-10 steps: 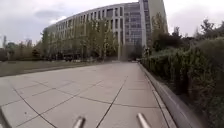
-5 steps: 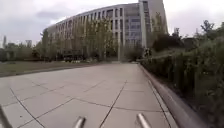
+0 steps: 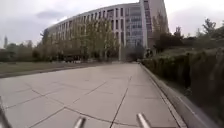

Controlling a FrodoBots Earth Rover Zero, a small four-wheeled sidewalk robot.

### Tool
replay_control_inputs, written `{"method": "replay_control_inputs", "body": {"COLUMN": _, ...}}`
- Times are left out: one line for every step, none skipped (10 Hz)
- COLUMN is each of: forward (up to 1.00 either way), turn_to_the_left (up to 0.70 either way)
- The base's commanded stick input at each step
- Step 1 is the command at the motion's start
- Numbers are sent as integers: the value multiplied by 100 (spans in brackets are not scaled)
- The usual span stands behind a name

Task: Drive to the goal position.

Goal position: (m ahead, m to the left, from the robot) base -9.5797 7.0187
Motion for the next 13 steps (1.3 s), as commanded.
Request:
{"method": "replay_control_inputs", "body": {"forward": -38, "turn_to_the_left": 0}}
{"method": "replay_control_inputs", "body": {"forward": 0, "turn_to_the_left": 0}}
{"method": "replay_control_inputs", "body": {"forward": 2, "turn_to_the_left": 0}}
{"method": "replay_control_inputs", "body": {"forward": 50, "turn_to_the_left": 0}}
{"method": "replay_control_inputs", "body": {"forward": 66, "turn_to_the_left": 0}}
{"method": "replay_control_inputs", "body": {"forward": 70, "turn_to_the_left": 0}}
{"method": "replay_control_inputs", "body": {"forward": 70, "turn_to_the_left": 0}}
{"method": "replay_control_inputs", "body": {"forward": 70, "turn_to_the_left": 0}}
{"method": "replay_control_inputs", "body": {"forward": 70, "turn_to_the_left": 0}}
{"method": "replay_control_inputs", "body": {"forward": 70, "turn_to_the_left": 0}}
{"method": "replay_control_inputs", "body": {"forward": 70, "turn_to_the_left": 0}}
{"method": "replay_control_inputs", "body": {"forward": 70, "turn_to_the_left": 0}}
{"method": "replay_control_inputs", "body": {"forward": 70, "turn_to_the_left": 0}}
